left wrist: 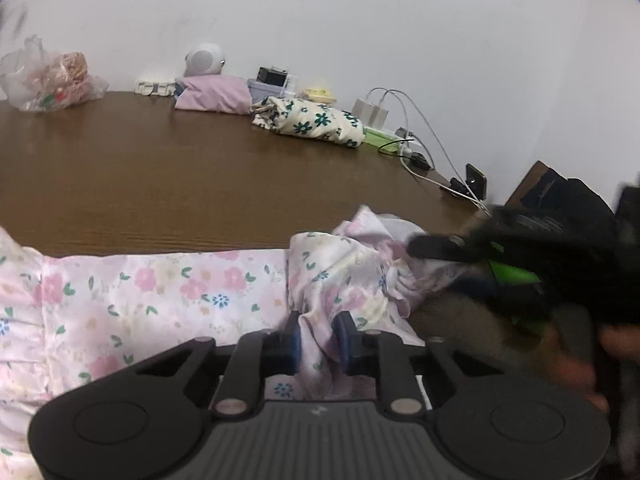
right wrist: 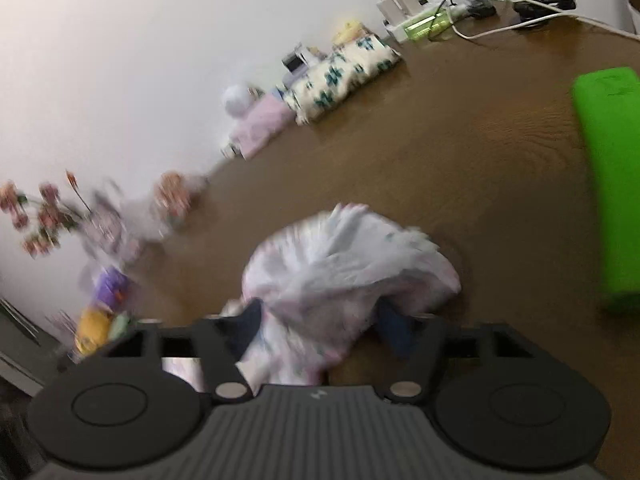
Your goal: Fold clothes
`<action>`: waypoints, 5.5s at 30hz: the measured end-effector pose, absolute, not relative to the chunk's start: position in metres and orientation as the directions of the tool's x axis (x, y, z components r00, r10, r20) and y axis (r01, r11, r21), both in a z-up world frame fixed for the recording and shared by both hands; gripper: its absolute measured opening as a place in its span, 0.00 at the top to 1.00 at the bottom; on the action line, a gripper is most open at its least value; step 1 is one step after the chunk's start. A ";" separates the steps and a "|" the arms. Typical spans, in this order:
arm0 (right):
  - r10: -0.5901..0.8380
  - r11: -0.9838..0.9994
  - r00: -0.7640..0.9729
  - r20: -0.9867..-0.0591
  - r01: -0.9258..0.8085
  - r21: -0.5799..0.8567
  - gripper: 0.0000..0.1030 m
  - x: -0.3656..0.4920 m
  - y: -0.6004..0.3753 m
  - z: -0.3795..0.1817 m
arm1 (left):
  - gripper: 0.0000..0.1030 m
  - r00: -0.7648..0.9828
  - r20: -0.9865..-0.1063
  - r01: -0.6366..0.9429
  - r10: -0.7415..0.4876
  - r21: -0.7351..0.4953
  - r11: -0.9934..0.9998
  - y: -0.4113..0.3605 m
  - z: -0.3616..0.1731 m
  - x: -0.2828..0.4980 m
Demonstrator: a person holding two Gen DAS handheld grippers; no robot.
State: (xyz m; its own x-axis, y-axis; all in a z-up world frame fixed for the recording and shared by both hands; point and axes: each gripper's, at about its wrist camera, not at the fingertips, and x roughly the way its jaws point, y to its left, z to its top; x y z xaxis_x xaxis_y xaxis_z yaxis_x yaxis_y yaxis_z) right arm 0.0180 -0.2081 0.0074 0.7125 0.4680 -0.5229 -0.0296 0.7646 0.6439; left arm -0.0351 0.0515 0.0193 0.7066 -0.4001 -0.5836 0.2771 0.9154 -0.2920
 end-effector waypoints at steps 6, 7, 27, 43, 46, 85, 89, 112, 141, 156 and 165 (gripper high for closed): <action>0.553 0.777 0.734 -0.394 -0.283 0.563 0.96 0.039 -0.182 0.043 | 0.73 0.715 -0.551 0.292 -0.431 -0.325 0.900 0.068 0.023 -0.042; 0.601 0.766 0.708 -0.372 -0.374 0.523 0.96 0.038 -0.171 0.053 | 0.71 0.723 -0.535 0.278 -0.437 -0.354 0.893 0.080 0.027 -0.045; 0.704 0.652 0.472 -0.530 -0.726 0.219 0.33 -0.049 -0.143 0.036 | 0.21 0.744 -0.544 0.437 -0.389 -0.045 0.898 0.078 0.064 -0.020; 0.663 0.704 0.508 -0.550 -0.673 0.227 0.33 -0.044 -0.154 0.003 | 0.91 0.498 -0.664 0.140 -0.557 -0.573 0.808 0.128 0.046 0.013; 0.661 0.710 0.519 -0.542 -0.666 0.229 0.33 -0.045 -0.158 0.003 | 0.91 0.497 -0.689 0.020 -0.527 -0.599 0.801 0.150 0.021 0.020; 0.621 0.709 0.587 -0.520 -0.703 0.054 0.41 -0.014 -0.113 0.072 | 0.33 0.779 -0.542 0.081 -0.314 -0.409 0.909 0.191 0.063 -0.097; 0.670 0.531 0.479 -0.567 -0.843 -0.085 0.42 0.025 -0.033 0.076 | 0.39 0.766 -0.640 -0.231 0.065 -0.179 0.956 0.176 0.065 -0.116; 0.299 0.922 0.537 -0.789 -0.377 0.093 1.00 0.109 -0.077 0.018 | 0.83 0.703 -0.707 0.082 -0.070 -0.018 0.996 0.128 0.025 0.073; 0.505 0.853 0.590 -0.629 -0.453 0.260 0.84 -0.027 -0.199 0.011 | 0.58 0.615 -0.678 0.236 -0.403 -0.330 0.914 0.055 0.021 -0.052; 0.528 0.841 0.649 -0.547 -0.489 0.232 0.47 -0.100 -0.218 0.049 | 0.37 0.643 -0.601 0.329 -0.475 -0.343 0.880 0.073 0.042 -0.076; 0.530 0.847 0.606 -0.593 -0.411 0.338 0.83 -0.045 -0.202 0.014 | 0.87 0.582 -0.616 0.340 -0.531 -0.409 0.847 0.052 0.032 -0.037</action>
